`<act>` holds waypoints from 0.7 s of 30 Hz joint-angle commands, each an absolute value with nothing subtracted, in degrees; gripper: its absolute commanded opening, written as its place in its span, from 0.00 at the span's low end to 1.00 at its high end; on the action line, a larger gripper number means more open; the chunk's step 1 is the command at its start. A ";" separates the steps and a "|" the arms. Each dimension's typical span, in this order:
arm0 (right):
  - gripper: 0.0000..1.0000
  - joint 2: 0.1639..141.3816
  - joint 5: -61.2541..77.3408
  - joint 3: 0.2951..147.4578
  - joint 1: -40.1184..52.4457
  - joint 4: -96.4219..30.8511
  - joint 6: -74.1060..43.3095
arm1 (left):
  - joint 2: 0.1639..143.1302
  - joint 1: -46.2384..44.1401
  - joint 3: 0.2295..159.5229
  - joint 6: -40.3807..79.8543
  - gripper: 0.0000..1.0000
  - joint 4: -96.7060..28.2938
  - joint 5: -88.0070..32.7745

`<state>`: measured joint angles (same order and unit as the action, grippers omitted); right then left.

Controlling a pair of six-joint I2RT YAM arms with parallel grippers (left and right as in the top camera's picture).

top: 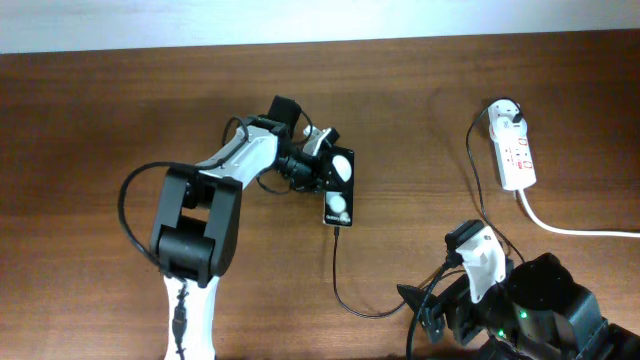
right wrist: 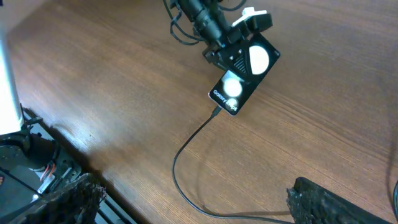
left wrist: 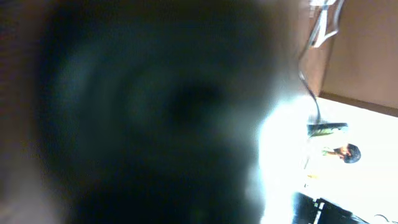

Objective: Plug charger to phone and switch on socket
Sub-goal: 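Lower the phone flat onto the table with the left gripper and release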

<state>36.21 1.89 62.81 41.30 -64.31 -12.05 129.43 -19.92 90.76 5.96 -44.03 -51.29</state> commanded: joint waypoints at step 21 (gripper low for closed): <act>0.99 36.10 1.21 63.26 41.15 -64.16 -12.45 | 131.37 -21.15 91.92 15.40 0.14 -43.16 -27.77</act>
